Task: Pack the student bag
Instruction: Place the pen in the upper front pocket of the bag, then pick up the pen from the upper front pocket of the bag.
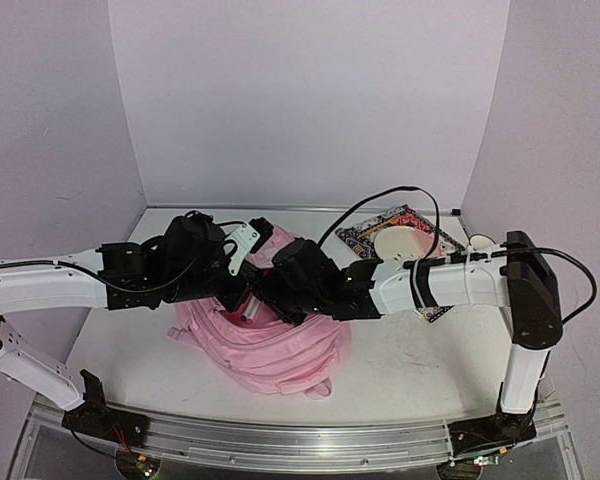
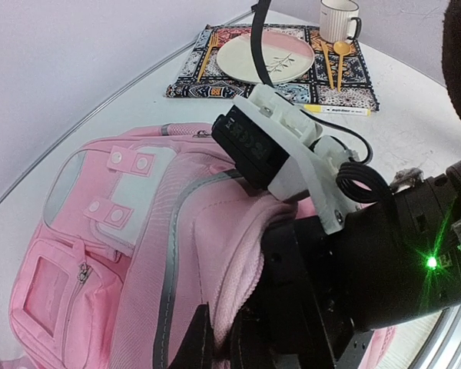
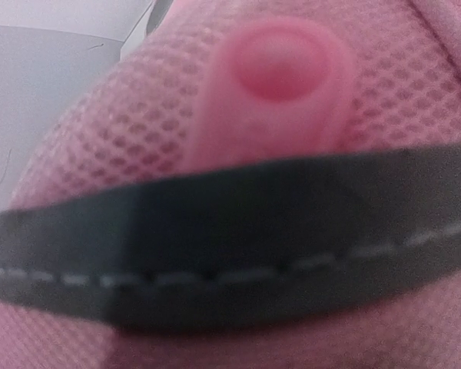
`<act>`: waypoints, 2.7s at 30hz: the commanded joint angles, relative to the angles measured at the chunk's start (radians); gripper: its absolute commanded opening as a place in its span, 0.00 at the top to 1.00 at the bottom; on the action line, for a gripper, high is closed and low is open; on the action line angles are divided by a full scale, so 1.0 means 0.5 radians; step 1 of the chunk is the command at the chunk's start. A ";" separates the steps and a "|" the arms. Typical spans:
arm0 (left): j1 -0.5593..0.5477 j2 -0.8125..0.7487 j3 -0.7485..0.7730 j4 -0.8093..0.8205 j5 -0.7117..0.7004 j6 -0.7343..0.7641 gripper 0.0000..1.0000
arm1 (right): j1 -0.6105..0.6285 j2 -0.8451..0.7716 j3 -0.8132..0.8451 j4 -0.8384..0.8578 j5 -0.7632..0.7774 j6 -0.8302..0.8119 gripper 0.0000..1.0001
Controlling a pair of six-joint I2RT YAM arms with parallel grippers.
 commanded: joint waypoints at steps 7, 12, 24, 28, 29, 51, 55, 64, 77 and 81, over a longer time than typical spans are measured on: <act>-0.021 -0.098 0.046 0.295 -0.147 -0.039 1.00 | -0.007 -0.359 -0.205 -0.052 -0.091 -0.391 0.52; -0.016 -0.086 0.053 0.288 -0.172 -0.041 1.00 | -0.007 -0.532 -0.316 -0.230 -0.126 -0.585 0.44; -0.013 -0.074 0.060 0.269 -0.216 -0.038 1.00 | -0.126 -0.936 -0.427 -1.204 0.088 -0.935 0.33; -0.013 -0.081 0.058 0.268 -0.221 -0.037 1.00 | -0.350 -1.078 -0.532 -1.303 0.081 -1.042 0.31; -0.013 -0.080 0.057 0.268 -0.222 -0.036 1.00 | -0.413 -1.087 -0.547 -1.308 0.074 -1.072 0.31; -0.013 -0.098 0.052 0.267 -0.224 -0.012 1.00 | -1.274 -0.303 -0.342 -1.239 -0.121 -1.858 0.26; -0.013 -0.093 0.054 0.268 -0.232 -0.007 1.00 | -1.305 -0.155 -0.248 -1.232 -0.172 -1.928 0.30; -0.013 -0.083 0.053 0.268 -0.227 -0.003 1.00 | -1.368 0.003 -0.218 -1.229 -0.201 -1.979 0.39; -0.013 -0.073 0.054 0.268 -0.212 -0.003 1.00 | -1.372 -0.052 -0.358 -1.229 -0.389 -1.921 0.53; -0.013 -0.077 0.058 0.268 -0.205 -0.003 1.00 | -1.372 -0.134 -0.448 -1.231 -0.446 -1.898 0.55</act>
